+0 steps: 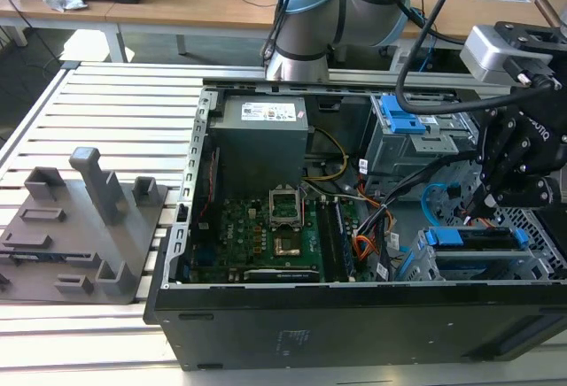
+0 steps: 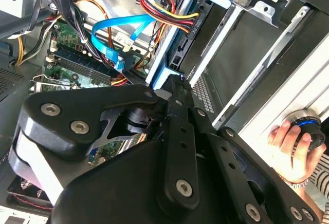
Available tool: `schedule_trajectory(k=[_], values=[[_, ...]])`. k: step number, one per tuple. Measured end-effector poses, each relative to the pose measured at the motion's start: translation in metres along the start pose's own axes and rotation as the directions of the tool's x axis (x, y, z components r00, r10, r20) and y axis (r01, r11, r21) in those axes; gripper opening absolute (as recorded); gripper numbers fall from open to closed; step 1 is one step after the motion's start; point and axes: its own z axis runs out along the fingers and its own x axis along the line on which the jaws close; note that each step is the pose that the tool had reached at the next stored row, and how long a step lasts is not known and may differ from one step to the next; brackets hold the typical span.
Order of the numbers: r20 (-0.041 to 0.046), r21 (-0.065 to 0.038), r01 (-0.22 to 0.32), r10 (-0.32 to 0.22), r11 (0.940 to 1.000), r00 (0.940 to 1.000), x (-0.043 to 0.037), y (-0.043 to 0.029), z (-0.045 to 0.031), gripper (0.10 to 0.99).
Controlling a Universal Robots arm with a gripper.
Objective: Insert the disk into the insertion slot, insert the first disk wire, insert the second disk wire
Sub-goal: 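Insert the second disk wire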
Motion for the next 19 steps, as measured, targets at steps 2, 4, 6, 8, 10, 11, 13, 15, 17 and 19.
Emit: schedule_trajectory(k=[2,4,6,8,10,11,13,15,17,19], values=[[0.0,0.0,0.0,0.0,1.0,1.0,0.0,0.0,0.0,0.169],[0.0,0.0,0.0,0.0,1.0,1.0,0.0,0.0001,0.0,0.294],[0.0001,0.0,0.0,0.0,1.0,1.0,-0.001,0.0002,0.0,0.361],[0.0001,0.0,0.0,0.0,1.0,1.0,-0.0095,0.0011,-0.0002,0.361],[-0.0001,0.0,0.0,0.0,1.0,1.0,-0.0171,0.0018,-0.0005,0.361],[-0.0001,0.0,0.0,0.0,1.0,1.0,-0.0187,0.0019,-0.0005,0.361],[0.0001,0.0,0.0,0.0,1.0,1.0,-0.0238,0.0023,-0.0006,0.361],[0.0,0.0,0.0,0.0,1.0,1.0,-0.0278,0.0014,-0.0008,0.361],[0.0001,0.0,0.0,0.0,1.0,1.0,-0.0299,0.0006,-0.0009,0.361],[0.0,0.0,0.001,-0.001,1.0,1.0,-0.0407,-0.0045,-0.0014,0.361]])
